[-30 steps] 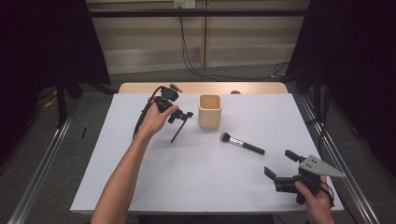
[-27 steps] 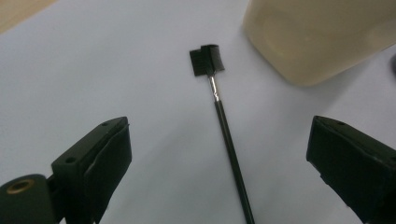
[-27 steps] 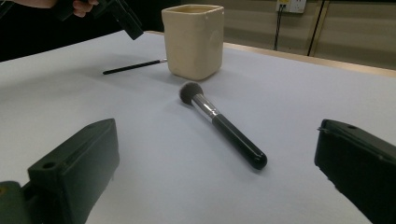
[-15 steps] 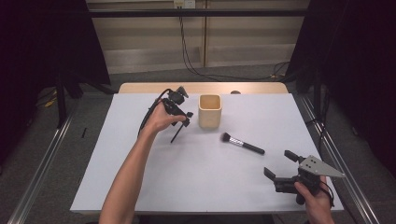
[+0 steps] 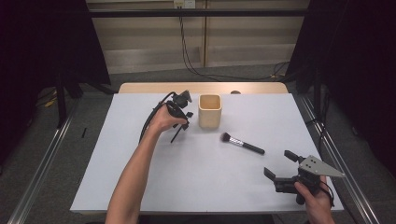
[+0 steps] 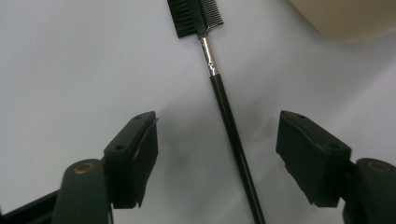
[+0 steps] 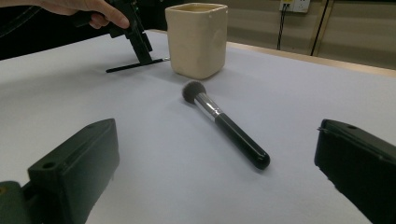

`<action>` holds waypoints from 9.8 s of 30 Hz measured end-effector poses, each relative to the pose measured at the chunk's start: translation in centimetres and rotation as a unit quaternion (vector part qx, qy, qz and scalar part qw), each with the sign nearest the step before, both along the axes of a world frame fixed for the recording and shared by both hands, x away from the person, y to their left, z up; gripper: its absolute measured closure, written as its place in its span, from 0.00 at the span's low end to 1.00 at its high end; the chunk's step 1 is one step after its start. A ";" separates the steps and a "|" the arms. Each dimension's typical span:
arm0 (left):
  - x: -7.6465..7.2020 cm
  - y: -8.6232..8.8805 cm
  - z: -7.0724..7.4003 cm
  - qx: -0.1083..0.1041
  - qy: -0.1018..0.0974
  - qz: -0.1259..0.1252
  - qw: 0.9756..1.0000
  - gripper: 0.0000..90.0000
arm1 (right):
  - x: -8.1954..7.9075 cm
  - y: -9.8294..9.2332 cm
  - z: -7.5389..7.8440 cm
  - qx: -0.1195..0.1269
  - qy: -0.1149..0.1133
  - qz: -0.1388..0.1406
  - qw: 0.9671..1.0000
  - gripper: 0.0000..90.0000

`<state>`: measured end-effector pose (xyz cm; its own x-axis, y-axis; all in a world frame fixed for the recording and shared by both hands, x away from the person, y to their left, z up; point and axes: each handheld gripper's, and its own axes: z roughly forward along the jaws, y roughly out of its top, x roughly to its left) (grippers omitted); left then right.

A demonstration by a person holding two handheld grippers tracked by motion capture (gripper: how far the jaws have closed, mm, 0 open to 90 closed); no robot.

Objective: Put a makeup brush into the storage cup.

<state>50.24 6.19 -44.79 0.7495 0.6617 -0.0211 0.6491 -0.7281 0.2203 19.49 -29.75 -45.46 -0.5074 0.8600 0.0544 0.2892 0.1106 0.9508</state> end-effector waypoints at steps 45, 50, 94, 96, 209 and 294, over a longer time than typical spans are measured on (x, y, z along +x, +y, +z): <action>0.1 -0.4 -0.2 0.000 0.029 0.051 0.998 0.95 | -0.1 -0.2 -0.1 0.000 0.004 -0.002 1.000 0.00; 0.2 0.2 0.2 -0.023 0.027 0.062 0.997 0.95 | -0.1 -0.2 -0.1 0.000 0.003 0.001 1.000 0.00; -2.4 5.3 4.3 -0.194 -0.127 0.106 0.967 0.95 | 0.0 -0.3 -0.1 0.006 -0.001 -0.014 1.000 0.00; -2.6 5.6 4.5 -0.207 -0.138 0.106 0.963 0.95 | -0.1 -0.3 -0.1 0.006 0.000 -0.014 1.000 0.00; -6.5 -2.6 9.9 -0.434 -0.324 0.001 0.841 0.95 | -0.1 -0.4 0.0 0.005 -0.002 -0.015 1.000 0.00; -4.8 -2.8 2.1 -0.391 -0.273 0.032 0.878 0.95 | -0.1 -0.4 -0.1 0.005 0.000 -0.011 1.000 0.00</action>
